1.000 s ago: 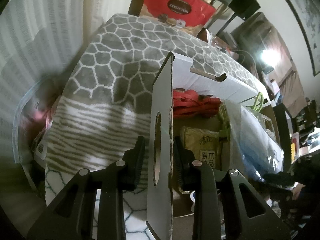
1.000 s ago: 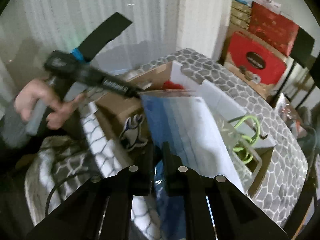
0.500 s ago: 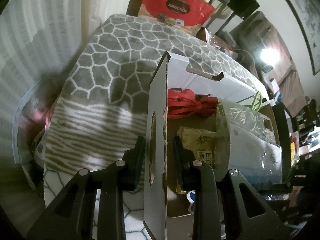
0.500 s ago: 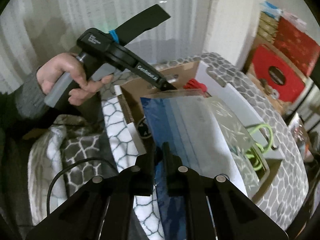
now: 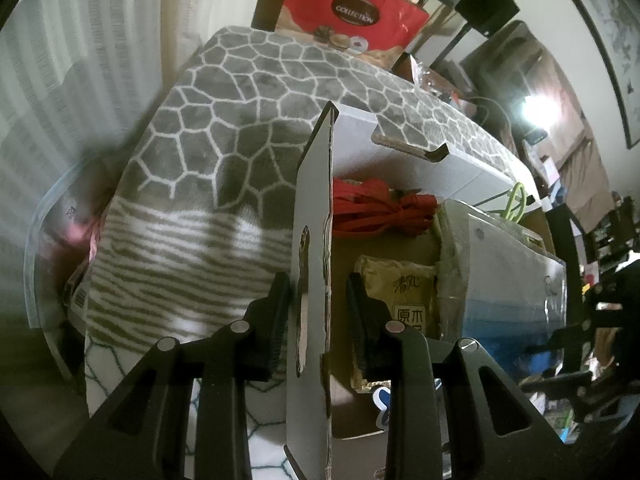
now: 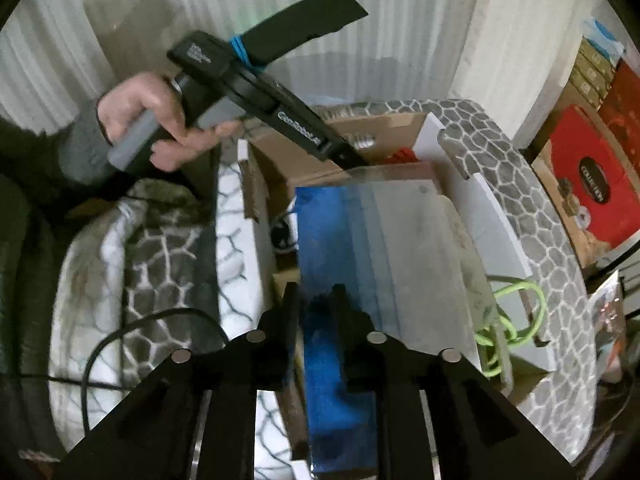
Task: Organize objects
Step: 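Lower the blue-and-white packet into the box and open the right tool, then press the blue-and-white packet flat into the box with the right tool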
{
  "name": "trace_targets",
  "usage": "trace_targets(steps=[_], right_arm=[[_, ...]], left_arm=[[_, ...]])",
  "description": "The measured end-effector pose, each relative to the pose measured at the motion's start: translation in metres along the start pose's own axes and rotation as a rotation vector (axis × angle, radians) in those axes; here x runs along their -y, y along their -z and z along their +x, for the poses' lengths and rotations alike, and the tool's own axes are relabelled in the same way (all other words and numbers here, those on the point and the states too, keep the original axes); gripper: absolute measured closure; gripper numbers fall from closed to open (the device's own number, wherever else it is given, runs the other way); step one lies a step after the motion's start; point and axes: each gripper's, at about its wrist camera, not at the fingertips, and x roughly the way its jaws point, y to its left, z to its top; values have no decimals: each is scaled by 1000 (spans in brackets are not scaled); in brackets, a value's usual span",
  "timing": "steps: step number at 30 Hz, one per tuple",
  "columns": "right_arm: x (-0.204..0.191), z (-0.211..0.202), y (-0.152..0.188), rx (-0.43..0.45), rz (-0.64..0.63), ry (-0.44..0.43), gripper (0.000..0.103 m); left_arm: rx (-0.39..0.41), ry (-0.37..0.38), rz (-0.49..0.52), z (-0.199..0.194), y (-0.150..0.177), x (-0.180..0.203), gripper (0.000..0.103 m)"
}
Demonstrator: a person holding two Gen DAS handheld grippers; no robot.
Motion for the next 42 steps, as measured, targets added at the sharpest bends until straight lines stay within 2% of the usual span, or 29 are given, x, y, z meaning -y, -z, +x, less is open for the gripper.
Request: trace_targets(steps=[1, 3, 4, 5, 8, 10, 11, 13, 16, 19, 22, 25, 27, 29, 32, 36, 42], right_arm=[[1, -6, 0, 27, 12, -2, 75], [6, -24, 2, 112, 62, -26, 44], [12, -38, 6, 183, 114, -29, 36], [18, -49, 9, 230, 166, -24, 23], [41, -72, 22, 300, 347, 38, 22], [61, -78, 37, 292, 525, 116, 27], [67, -80, 45, 289, 597, 131, 33], [78, -82, 66, 279, 739, 166, 34], [83, -86, 94, 287, 888, 205, 34], [85, -83, 117, 286, 999, 203, 36], [84, -80, 133, 277, 1043, 202, 40], [81, -77, 140, 270, 1062, 201, 51], [80, -71, 141, 258, 1081, 196, 66], [81, -66, 142, 267, 1093, 186, 72], [80, -66, 140, 292, 1095, 179, 91], [80, -68, 130, 285, 1073, 232, 96], [83, -63, 113, 267, 1050, 287, 97]], left_arm=[[0, 1, -1, 0, -1, -1, 78], [-1, -4, -1, 0, -1, -1, 77], [-2, -5, -1, 0, -1, -2, 78], [-3, -5, -2, 0, -1, -2, 78], [1, -6, -1, 0, -1, -2, 77], [0, -6, -2, 0, -1, -3, 77], [0, -7, -2, 0, -1, -3, 77], [-1, -7, -3, 1, -1, -4, 77], [-3, -7, -2, 1, -1, -5, 77], [-6, -10, 1, 2, 0, -6, 77], [-6, -12, 2, 3, 0, -5, 77], [-6, -12, 1, 3, 0, -5, 77], [-5, -18, 6, 4, 1, -5, 77], [-4, -25, 12, 4, 1, -4, 78], [0, -30, 23, 3, 1, -1, 78], [7, -33, 38, 1, -1, 3, 78], [8, -32, 43, 0, -2, 5, 78]])
